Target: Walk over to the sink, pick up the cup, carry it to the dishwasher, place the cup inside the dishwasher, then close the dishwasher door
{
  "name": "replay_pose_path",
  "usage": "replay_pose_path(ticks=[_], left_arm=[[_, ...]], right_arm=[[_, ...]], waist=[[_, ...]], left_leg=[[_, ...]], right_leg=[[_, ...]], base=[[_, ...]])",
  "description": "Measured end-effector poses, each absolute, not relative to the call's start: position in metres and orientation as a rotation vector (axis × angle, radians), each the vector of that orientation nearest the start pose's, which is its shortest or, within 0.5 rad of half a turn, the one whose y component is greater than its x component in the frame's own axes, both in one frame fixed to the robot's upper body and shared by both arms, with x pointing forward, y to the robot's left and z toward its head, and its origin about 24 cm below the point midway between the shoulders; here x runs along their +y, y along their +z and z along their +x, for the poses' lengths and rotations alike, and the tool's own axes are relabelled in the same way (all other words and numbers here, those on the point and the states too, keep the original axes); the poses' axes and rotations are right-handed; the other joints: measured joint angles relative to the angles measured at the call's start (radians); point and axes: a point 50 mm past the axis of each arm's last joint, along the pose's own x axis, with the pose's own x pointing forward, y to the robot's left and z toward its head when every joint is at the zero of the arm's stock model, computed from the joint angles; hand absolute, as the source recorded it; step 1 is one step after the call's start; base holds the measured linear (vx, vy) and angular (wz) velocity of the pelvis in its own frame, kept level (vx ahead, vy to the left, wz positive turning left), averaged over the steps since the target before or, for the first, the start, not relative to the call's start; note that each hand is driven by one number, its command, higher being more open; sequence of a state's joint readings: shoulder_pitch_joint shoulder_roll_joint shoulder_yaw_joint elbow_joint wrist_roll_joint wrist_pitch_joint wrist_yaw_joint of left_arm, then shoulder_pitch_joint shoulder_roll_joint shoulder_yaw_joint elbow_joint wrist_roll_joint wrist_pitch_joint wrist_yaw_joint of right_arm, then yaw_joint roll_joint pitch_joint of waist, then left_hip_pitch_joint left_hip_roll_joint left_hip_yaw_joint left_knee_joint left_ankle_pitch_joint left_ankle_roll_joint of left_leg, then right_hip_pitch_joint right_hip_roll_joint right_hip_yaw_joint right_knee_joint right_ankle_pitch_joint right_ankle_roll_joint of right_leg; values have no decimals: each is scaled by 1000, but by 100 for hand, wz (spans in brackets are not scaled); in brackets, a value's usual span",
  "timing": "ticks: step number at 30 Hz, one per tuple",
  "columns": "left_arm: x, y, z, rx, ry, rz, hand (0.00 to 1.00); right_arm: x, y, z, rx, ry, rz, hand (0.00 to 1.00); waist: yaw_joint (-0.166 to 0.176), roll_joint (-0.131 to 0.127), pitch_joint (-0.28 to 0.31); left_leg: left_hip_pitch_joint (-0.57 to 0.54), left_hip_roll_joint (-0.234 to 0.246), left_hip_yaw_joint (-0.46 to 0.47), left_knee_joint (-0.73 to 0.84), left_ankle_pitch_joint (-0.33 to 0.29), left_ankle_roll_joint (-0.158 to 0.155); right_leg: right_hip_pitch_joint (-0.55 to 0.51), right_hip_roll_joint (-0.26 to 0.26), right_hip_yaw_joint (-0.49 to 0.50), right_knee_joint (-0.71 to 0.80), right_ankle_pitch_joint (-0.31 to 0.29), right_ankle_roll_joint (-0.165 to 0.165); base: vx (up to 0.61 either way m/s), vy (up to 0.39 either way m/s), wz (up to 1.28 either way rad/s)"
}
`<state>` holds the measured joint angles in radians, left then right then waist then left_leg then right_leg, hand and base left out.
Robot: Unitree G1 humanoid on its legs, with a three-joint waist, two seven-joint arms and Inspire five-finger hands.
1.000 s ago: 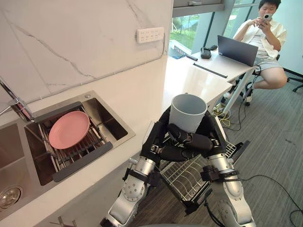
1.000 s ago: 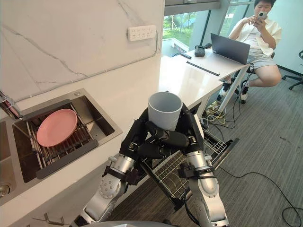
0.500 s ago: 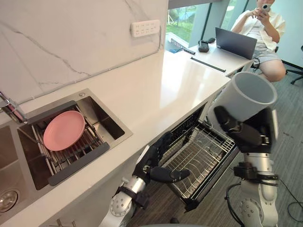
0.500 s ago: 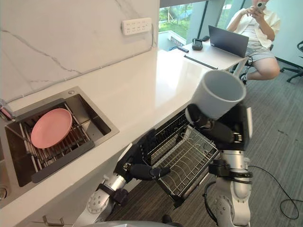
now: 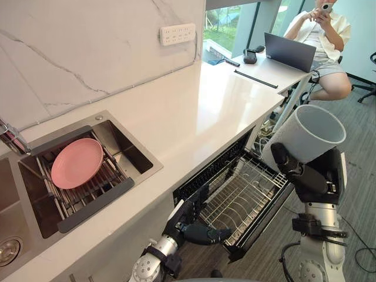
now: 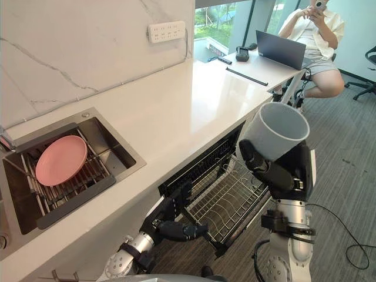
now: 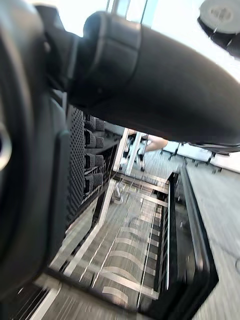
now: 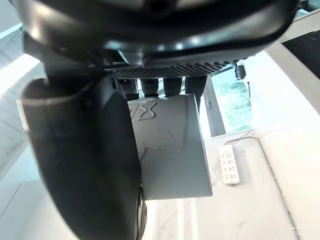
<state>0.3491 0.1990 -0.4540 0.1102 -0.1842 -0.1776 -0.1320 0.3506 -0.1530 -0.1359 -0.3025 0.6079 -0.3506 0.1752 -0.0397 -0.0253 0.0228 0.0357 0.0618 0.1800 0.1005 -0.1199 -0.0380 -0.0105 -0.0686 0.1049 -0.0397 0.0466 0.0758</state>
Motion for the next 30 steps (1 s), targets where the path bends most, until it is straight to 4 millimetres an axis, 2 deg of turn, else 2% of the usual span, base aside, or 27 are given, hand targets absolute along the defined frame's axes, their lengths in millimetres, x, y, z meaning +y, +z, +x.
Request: replay_pose_path(ticks=[6, 13, 18, 23, 30], left_arm=[[124, -79, 122, 514, -295, 10, 100], [168, -120, 92, 734, -73, 107, 100], [181, -125, 86, 747, 17, 132, 100], [184, -128, 87, 738, 66, 147, 100], [191, -133, 91, 750, 112, 152, 100]], right_arm=[[-219, 55, 169, -278, -83, 361, 0], [-213, 24, 166, -142, -124, 373, 0], [-213, 16, 165, -100, -134, 336, 0], [-211, 6, 163, -27, -114, 248, 0], [-211, -25, 164, 147, -95, 179, 0]], waist=[[2, -1, 1], [2, 1, 3], [3, 5, 5], [2, 6, 5], [4, 8, 16]], left_leg=[[8, 1, -1, -8, 0, 0], [24, 5, -3, -25, 6, -7], [30, 7, -4, -30, 10, -10], [44, 11, -3, -47, 18, -14], [49, 29, -3, -57, 22, -27]], right_leg=[[10, 1, -3, -10, 1, 0], [25, -3, -27, -17, 1, 0], [30, -2, -35, -18, 0, 0], [38, -3, -59, -17, -6, -2], [35, 14, -83, -16, -6, -7]], base=[[0, 0, 0], [0, -3, 2], [-7, -13, 2], [-15, -17, 1], [-1, -38, -1]])
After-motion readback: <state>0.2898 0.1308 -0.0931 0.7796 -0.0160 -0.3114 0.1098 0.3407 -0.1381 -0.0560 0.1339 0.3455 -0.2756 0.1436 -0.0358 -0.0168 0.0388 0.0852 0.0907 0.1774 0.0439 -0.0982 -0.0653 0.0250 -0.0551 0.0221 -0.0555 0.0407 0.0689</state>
